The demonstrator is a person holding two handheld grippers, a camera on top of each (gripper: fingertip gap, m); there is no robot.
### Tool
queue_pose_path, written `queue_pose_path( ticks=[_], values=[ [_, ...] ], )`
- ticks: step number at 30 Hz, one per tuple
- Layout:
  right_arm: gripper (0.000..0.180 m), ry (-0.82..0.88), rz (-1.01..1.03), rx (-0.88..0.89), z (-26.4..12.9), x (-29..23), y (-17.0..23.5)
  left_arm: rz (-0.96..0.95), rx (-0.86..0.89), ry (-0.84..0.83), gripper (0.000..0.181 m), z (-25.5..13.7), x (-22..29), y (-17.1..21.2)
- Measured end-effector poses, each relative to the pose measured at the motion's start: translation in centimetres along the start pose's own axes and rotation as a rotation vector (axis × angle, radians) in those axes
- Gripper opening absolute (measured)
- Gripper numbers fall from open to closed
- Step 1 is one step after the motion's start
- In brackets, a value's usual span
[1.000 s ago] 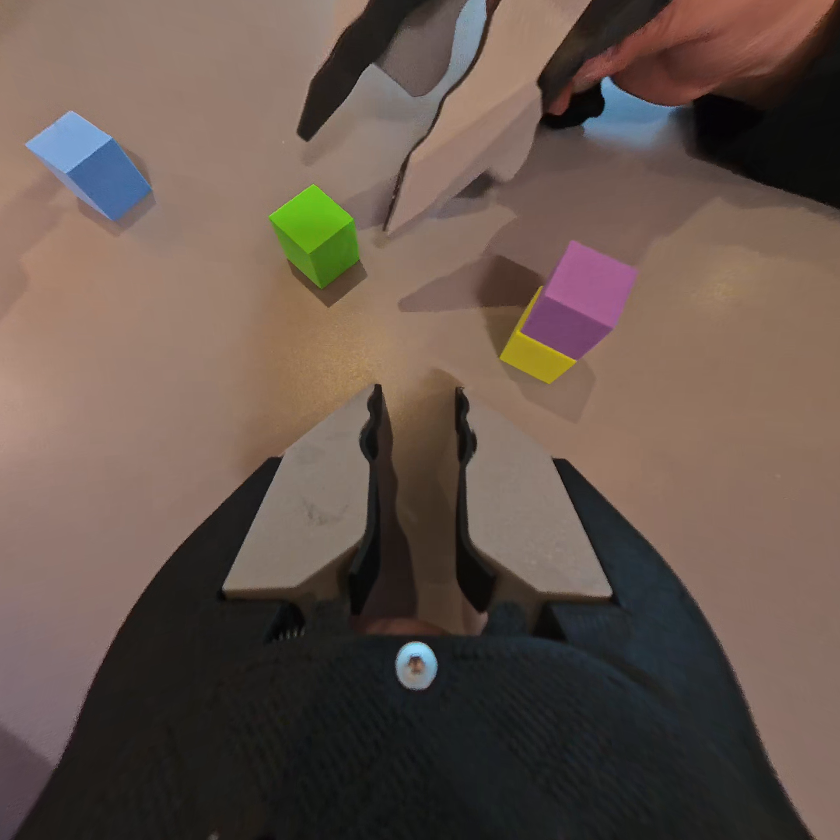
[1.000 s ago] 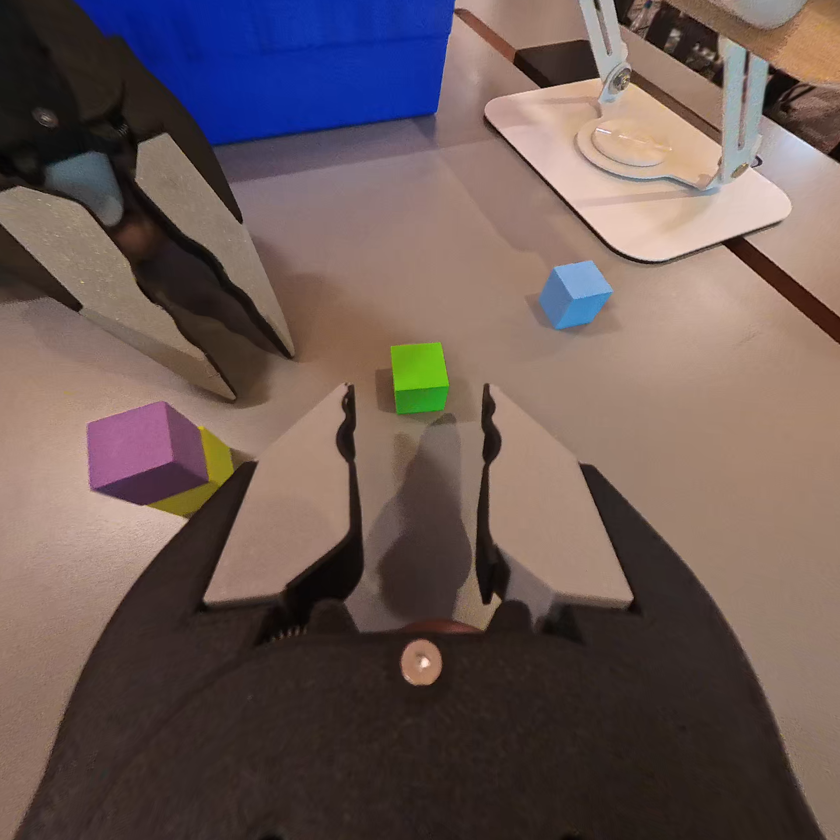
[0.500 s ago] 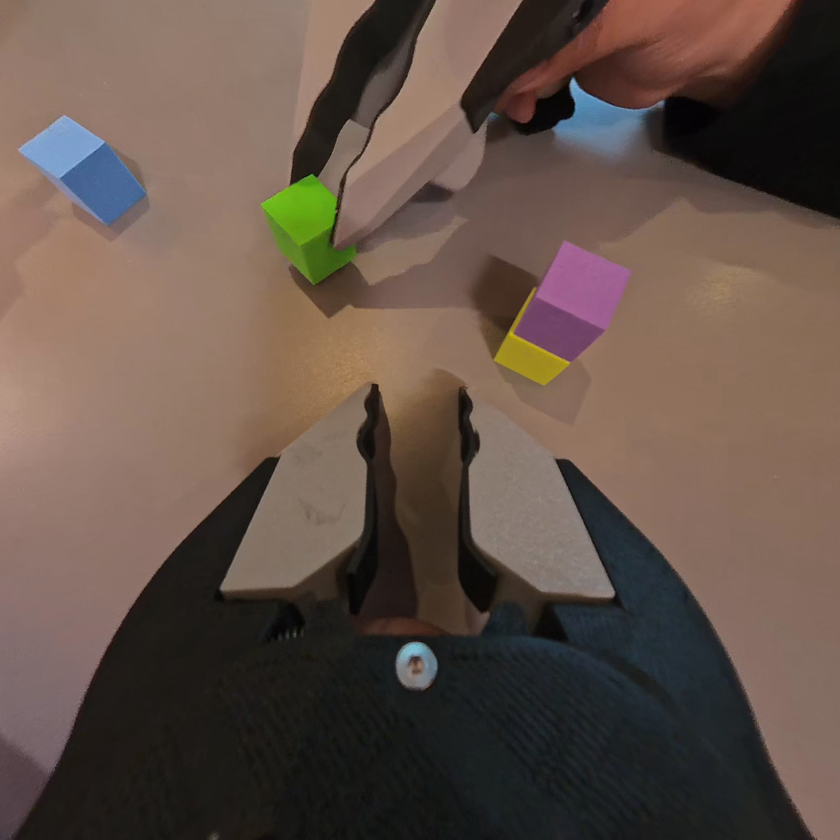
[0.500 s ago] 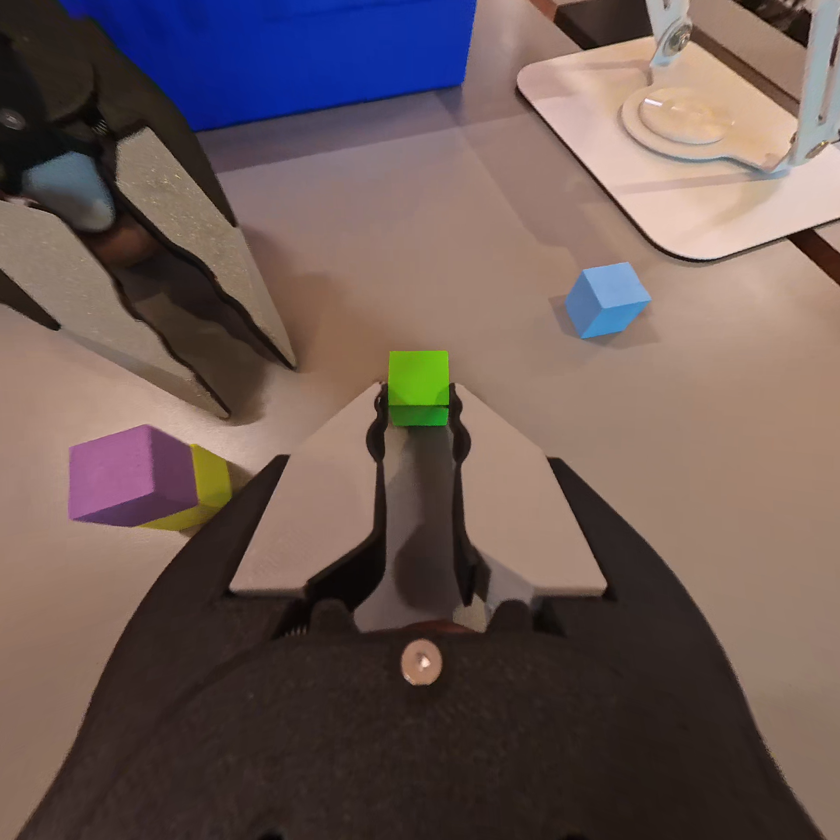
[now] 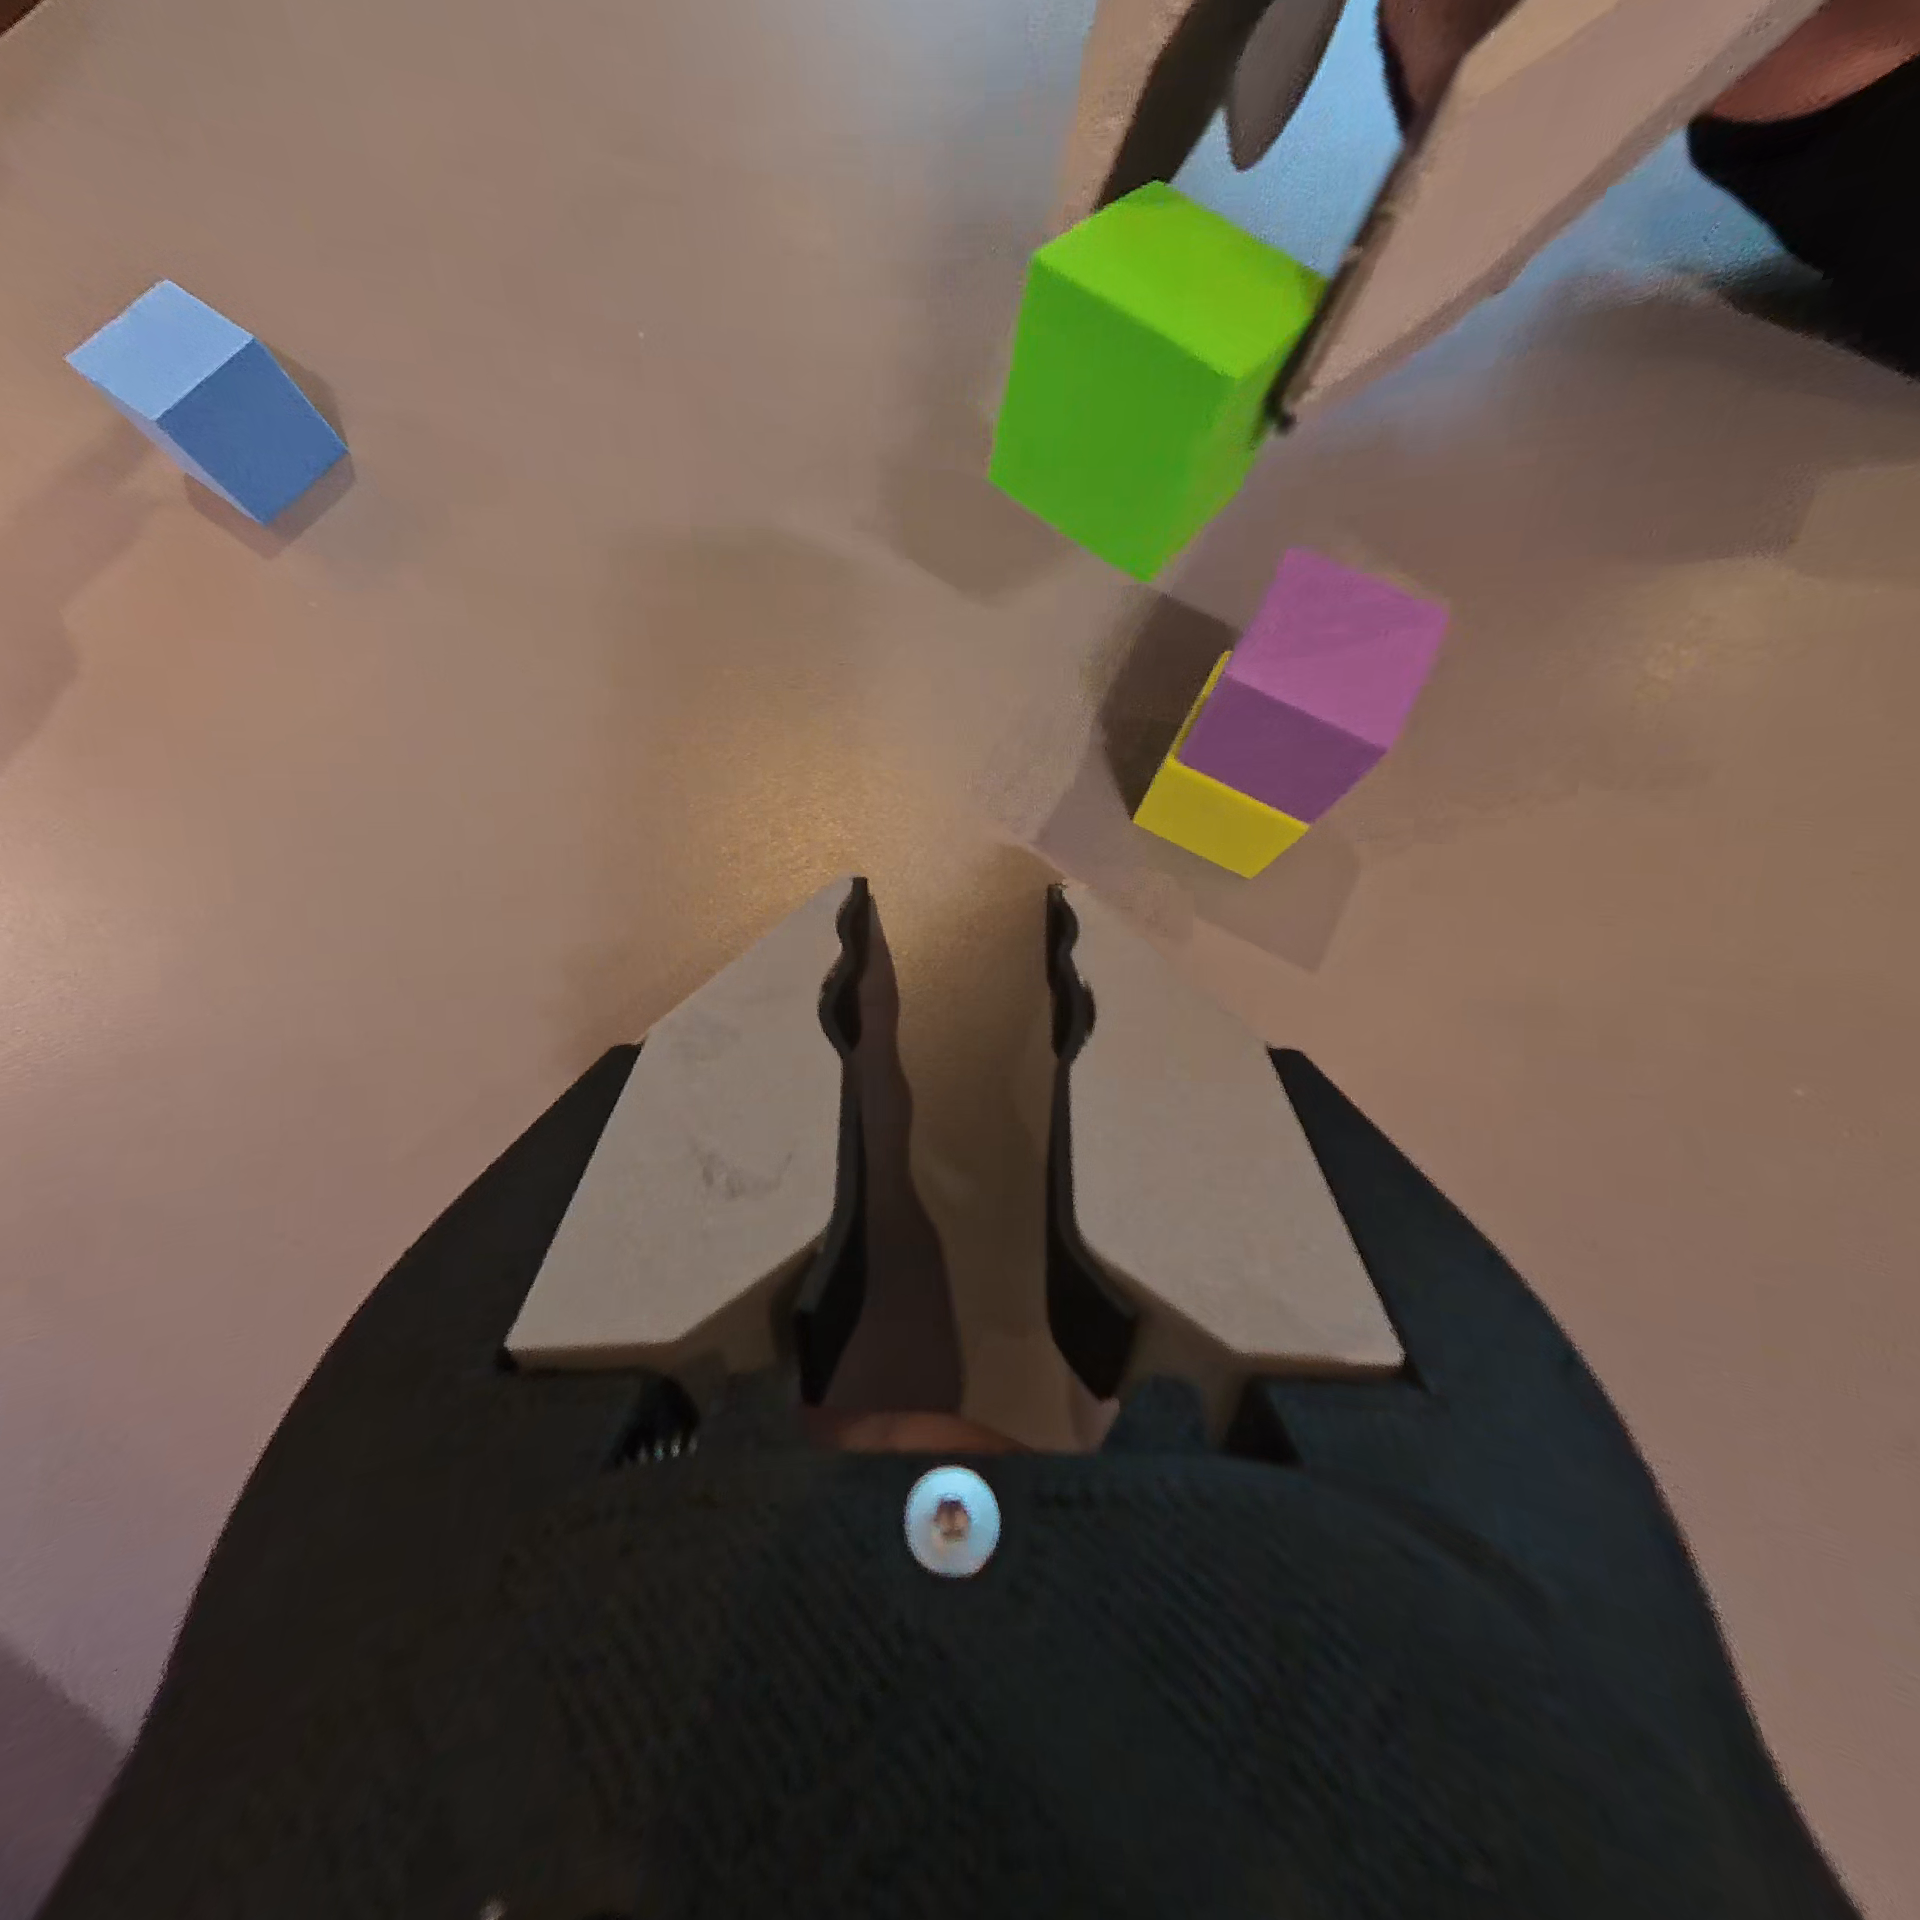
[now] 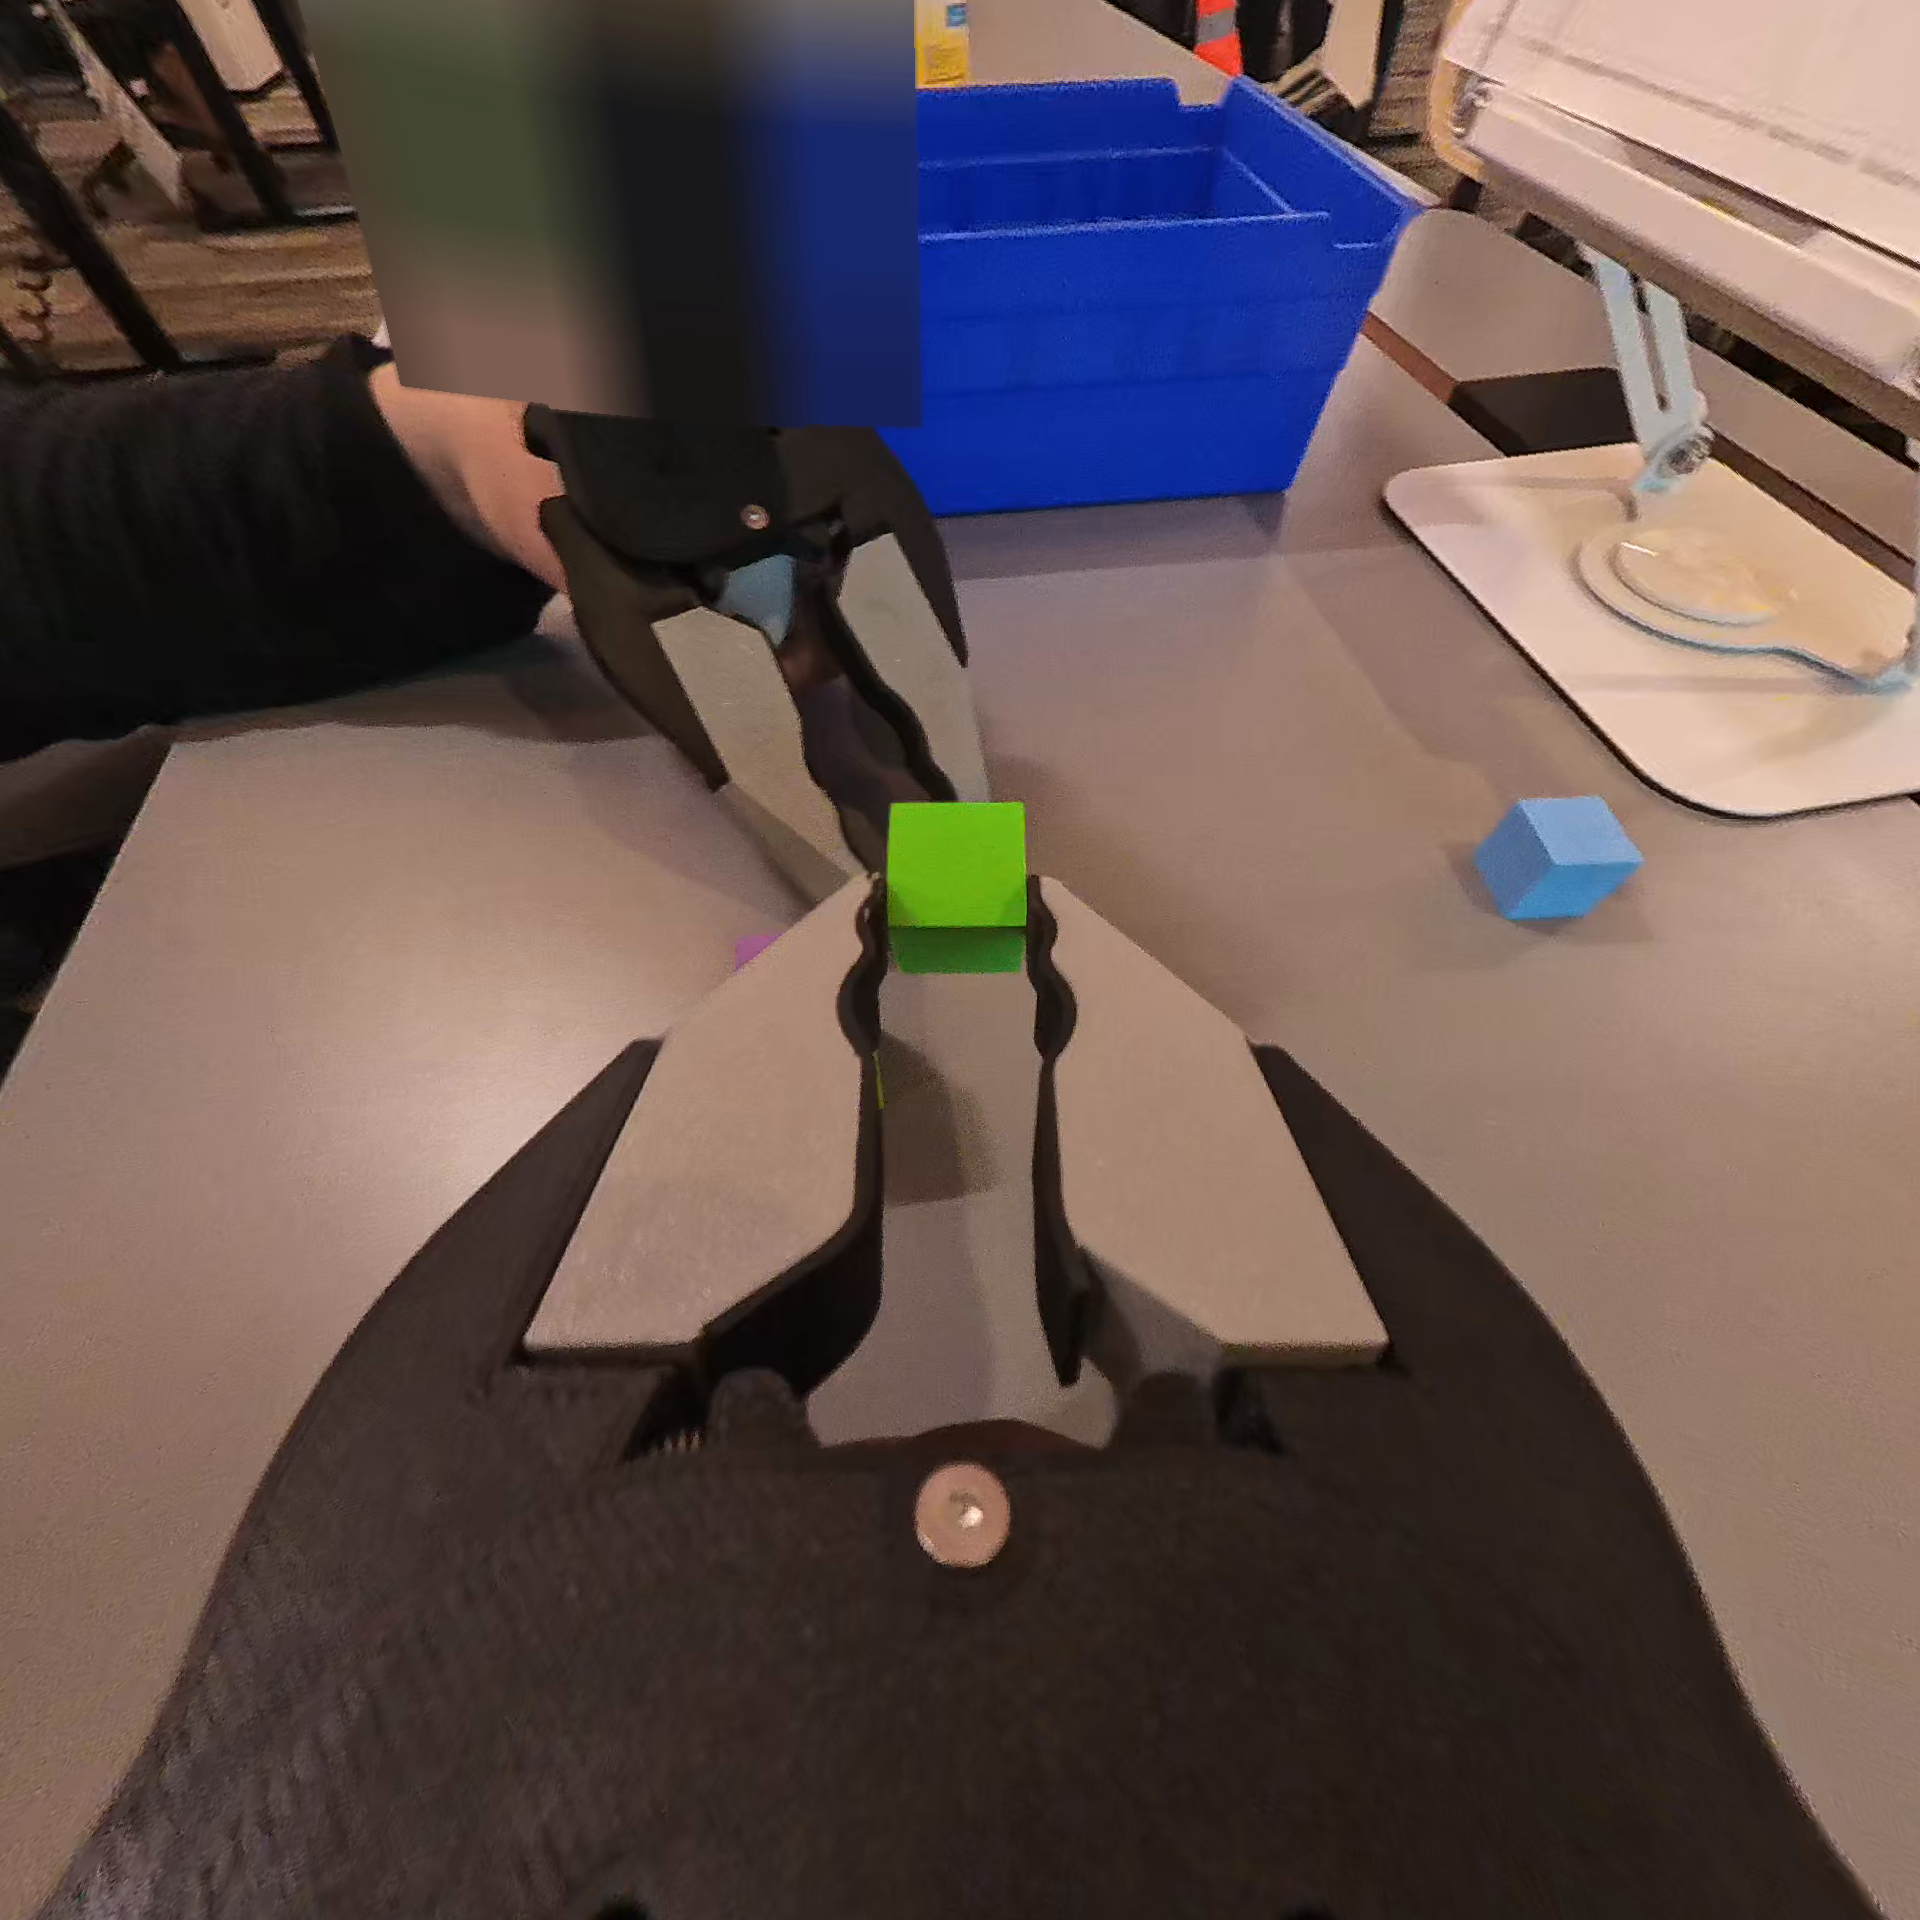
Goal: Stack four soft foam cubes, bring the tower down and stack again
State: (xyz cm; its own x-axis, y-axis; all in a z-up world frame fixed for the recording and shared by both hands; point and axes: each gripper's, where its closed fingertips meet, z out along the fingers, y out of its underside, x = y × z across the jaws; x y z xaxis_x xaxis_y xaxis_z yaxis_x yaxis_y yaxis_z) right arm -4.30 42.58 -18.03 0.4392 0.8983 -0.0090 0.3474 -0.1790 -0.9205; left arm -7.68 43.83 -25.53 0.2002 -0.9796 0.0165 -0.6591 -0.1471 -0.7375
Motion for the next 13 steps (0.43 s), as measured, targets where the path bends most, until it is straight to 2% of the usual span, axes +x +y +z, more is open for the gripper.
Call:
queue_pose_path(
  ticks=[7, 13],
  values=[
    [0.024, -0.037, -0.100, -0.083, -0.4, -1.5, 0.4, 0.006, -0.001, -0.004, 0.032, 0.0, 0.0, 0.0],
    [0.024, -0.074, -0.110, -0.079, -0.7, -2.5, -0.1, 0.006, -0.001, -0.003, 0.033, 0.0, 0.1, 0.0]
  ],
)
